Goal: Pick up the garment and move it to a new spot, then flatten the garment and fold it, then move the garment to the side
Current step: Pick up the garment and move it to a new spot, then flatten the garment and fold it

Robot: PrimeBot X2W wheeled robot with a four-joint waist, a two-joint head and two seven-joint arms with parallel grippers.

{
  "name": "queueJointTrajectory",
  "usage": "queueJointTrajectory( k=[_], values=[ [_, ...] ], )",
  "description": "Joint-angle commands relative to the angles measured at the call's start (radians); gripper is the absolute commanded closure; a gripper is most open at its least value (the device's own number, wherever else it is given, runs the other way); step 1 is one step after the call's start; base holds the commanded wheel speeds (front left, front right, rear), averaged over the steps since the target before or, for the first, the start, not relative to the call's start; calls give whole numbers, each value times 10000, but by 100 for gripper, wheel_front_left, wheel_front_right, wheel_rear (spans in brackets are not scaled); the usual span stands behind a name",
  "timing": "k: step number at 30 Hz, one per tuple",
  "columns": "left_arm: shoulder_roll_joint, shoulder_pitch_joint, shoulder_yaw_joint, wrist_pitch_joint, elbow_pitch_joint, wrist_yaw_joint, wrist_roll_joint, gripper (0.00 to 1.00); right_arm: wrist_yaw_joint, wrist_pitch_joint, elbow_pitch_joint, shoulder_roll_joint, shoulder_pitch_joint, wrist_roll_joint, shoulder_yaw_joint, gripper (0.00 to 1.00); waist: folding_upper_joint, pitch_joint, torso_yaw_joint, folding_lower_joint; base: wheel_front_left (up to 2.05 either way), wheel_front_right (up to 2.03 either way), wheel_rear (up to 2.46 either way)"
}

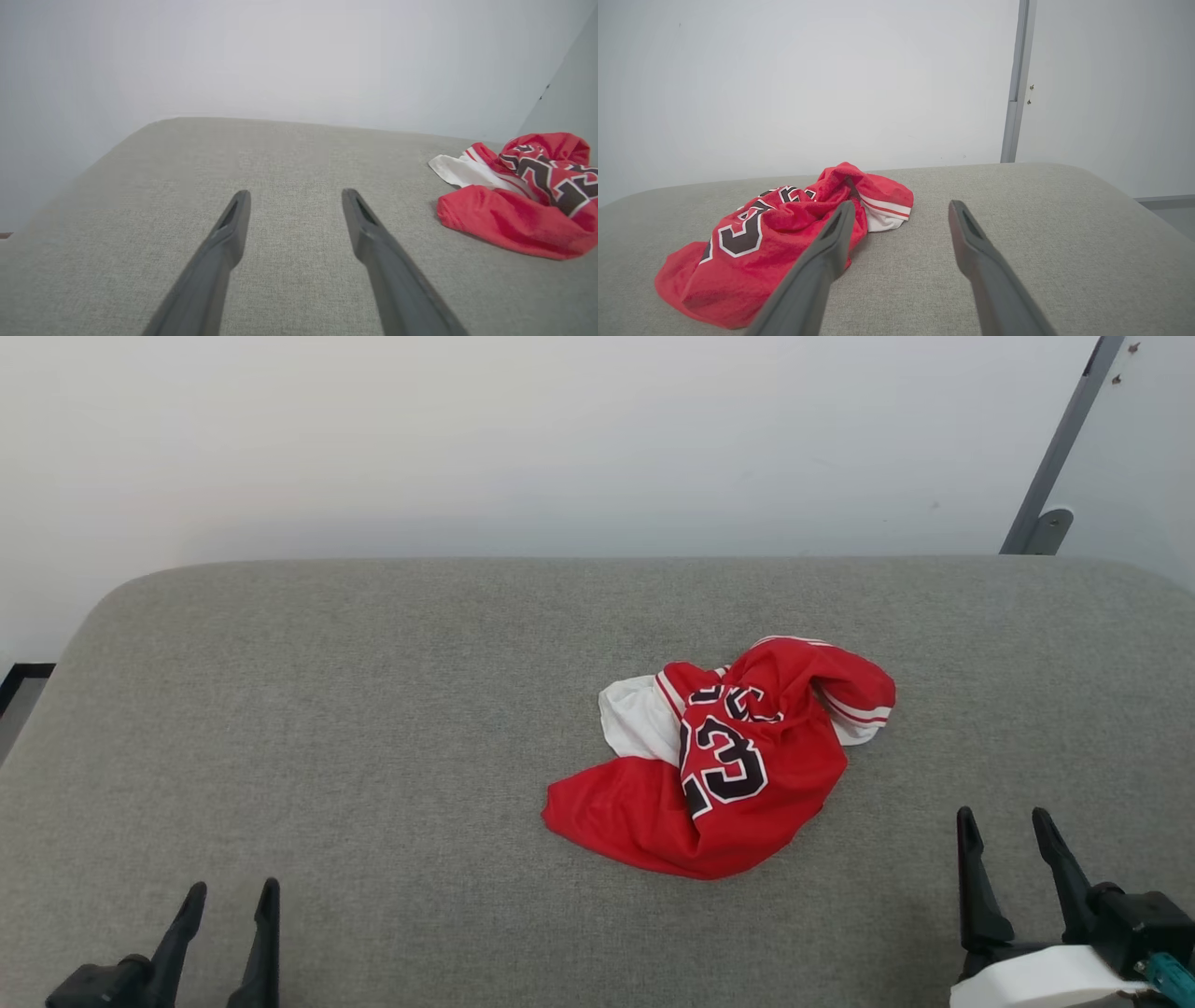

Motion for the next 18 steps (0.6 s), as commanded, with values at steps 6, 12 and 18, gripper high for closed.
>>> queueJointTrajectory(
  k=[6,12,18],
  values=[
    [-143,353,-61,-51,-507,-6,330,0,1,-52,-96,-6,135,30,60,0,0,4,-51,0,0,0,0],
    [-125,373,-178,-51,-526,-8,244,0,1,-52,-77,-6,109,55,115,0,0,35,-99,0,0,0,0],
    [-85,326,-227,-51,-560,-9,205,0,1,-52,-89,-6,84,95,137,0,0,79,-123,0,0,0,0]
  ],
)
